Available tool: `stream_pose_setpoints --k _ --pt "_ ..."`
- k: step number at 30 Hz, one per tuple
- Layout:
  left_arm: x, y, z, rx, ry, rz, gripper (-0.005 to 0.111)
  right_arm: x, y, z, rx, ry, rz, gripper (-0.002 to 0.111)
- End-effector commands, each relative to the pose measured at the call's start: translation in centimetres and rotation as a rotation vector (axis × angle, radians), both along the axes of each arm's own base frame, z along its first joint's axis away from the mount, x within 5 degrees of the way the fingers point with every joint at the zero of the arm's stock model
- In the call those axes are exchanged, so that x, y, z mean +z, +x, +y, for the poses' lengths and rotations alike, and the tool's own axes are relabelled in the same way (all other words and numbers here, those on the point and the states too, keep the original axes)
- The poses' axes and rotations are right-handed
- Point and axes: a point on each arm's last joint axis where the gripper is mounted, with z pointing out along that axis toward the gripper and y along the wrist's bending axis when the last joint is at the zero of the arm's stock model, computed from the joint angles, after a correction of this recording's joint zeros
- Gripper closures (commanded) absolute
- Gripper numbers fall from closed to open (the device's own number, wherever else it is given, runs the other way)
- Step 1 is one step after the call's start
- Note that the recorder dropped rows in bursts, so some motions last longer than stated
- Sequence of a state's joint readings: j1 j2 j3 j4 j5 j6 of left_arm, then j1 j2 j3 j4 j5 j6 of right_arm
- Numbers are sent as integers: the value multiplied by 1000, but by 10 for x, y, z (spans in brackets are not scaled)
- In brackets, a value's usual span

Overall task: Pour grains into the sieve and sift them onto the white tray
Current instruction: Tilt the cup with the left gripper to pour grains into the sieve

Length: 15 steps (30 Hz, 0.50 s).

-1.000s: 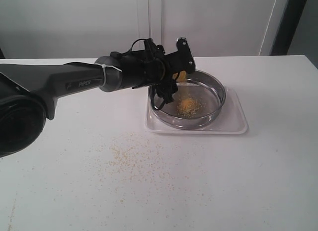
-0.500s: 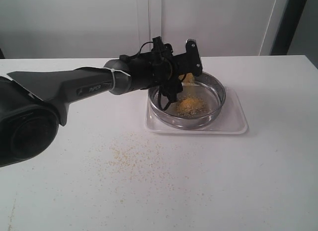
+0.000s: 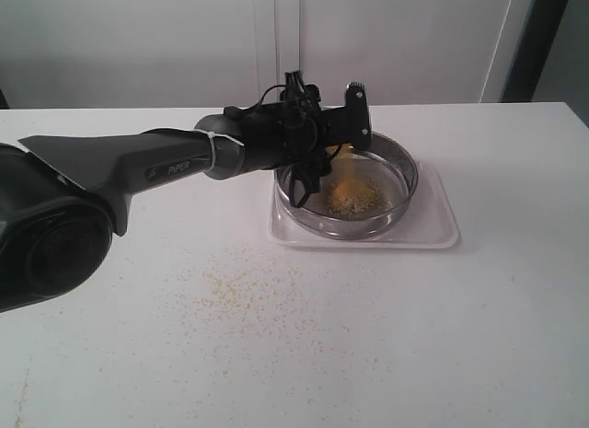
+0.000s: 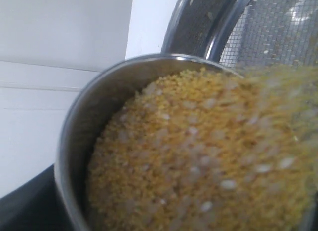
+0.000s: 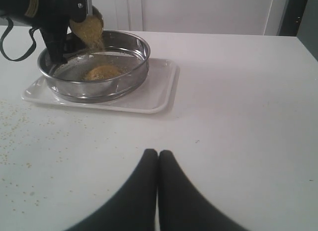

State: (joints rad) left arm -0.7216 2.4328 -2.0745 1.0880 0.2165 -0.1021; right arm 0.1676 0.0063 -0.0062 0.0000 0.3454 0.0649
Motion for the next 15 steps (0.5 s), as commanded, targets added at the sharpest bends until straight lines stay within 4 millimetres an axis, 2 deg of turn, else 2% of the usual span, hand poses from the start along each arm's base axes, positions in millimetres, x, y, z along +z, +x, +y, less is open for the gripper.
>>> stream_pose_setpoints --k 1,15 --pt "13 0 -1 -41 45 -64 107 -2 0 -1 -9 -6 -3 108" --pt "15 0 -4 -80 63 -90 107 -2 0 -1 -9 -6 -3 108"
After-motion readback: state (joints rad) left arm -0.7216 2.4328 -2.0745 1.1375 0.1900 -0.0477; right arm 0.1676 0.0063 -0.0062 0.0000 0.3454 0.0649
